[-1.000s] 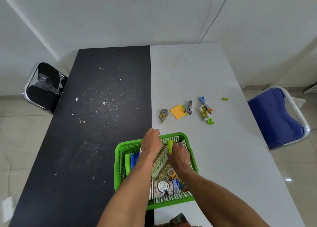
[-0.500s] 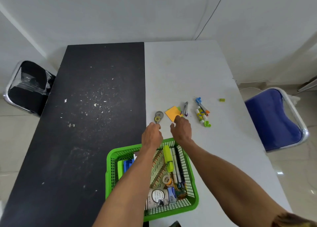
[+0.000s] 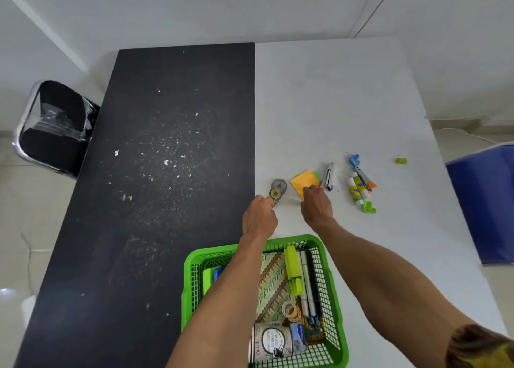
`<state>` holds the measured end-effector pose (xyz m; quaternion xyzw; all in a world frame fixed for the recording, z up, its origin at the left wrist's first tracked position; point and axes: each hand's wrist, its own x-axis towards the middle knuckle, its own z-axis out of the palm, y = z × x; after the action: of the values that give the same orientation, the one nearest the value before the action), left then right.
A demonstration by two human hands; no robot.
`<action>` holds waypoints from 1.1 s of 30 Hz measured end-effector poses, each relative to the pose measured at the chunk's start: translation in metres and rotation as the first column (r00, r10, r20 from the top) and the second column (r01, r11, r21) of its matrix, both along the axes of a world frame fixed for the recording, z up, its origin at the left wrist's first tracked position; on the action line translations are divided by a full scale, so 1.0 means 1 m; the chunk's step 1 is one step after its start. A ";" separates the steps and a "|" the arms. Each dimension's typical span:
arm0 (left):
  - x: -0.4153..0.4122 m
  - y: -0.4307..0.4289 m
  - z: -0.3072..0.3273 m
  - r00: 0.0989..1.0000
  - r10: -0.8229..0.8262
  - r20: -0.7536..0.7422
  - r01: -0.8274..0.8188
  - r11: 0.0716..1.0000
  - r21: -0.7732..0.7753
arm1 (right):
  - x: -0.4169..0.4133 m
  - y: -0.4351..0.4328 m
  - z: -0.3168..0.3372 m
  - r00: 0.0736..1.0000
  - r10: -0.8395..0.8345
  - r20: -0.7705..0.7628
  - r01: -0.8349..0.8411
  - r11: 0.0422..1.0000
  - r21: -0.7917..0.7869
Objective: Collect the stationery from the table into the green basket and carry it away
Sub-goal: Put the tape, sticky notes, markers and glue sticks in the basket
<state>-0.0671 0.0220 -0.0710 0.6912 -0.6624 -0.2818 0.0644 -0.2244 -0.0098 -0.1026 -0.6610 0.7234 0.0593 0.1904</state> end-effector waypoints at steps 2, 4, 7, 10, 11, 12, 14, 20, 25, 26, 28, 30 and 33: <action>0.001 -0.003 -0.003 1.000 0.007 -0.004 -0.007 1.000 0.012 | -0.001 -0.001 -0.002 0.998 0.033 -0.048 -0.033 0.999 0.002; 0.002 -0.004 -0.004 1.000 0.013 -0.006 -0.013 1.000 0.011 | -0.001 -0.002 -0.004 0.996 0.053 -0.073 -0.053 0.999 0.003; 0.002 -0.005 -0.003 1.000 0.024 -0.010 -0.024 1.000 0.006 | 0.001 -0.003 0.000 0.997 0.042 -0.064 -0.042 0.999 0.003; 0.002 -0.005 -0.001 0.999 0.037 -0.024 -0.037 0.999 -0.001 | 0.003 -0.002 0.007 0.999 -0.022 -0.029 0.021 0.999 -0.025; 0.003 -0.004 0.001 0.999 0.040 -0.028 -0.040 0.999 -0.004 | 0.004 0.000 0.009 0.998 -0.057 -0.005 0.056 0.997 -0.049; 0.004 -0.003 0.002 0.999 0.040 -0.033 -0.041 0.999 -0.010 | 0.005 0.002 0.013 0.996 -0.090 0.017 0.091 0.993 -0.078; 0.005 -0.001 0.005 0.999 0.041 -0.037 -0.041 0.999 -0.016 | 0.006 0.004 0.020 0.988 -0.149 0.045 0.154 0.979 -0.134; 0.007 0.012 0.025 0.997 0.044 -0.056 -0.046 0.998 -0.043 | 0.005 0.021 0.057 0.982 -0.110 0.155 0.147 0.957 -0.250; 0.000 0.032 0.059 0.997 0.048 -0.062 -0.051 0.997 -0.050 | 0.029 0.067 0.082 0.956 -0.119 0.267 0.228 0.876 -0.426; -0.001 0.037 0.065 0.994 0.060 -0.087 -0.064 0.997 -0.041 | 0.034 0.079 0.085 0.962 -0.100 0.255 0.211 0.865 -0.454; -0.004 0.046 0.076 0.975 0.126 -0.181 -0.127 0.992 0.006 | 0.044 0.102 0.092 0.970 -0.051 0.239 0.167 0.854 -0.493; -0.006 0.057 0.083 0.941 0.211 -0.265 -0.203 0.978 0.057 | 0.053 0.125 0.097 0.975 0.019 0.221 0.102 0.847 -0.522; -0.004 0.075 0.092 0.917 0.238 -0.320 -0.228 0.971 0.069 | 0.065 0.155 0.099 0.975 0.106 0.193 0.021 0.827 -0.562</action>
<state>-0.0715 0.0972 0.0213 0.7098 -0.5513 -0.3924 0.1956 -0.1591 0.1457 -0.0038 -0.7061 0.6688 -0.2235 0.0640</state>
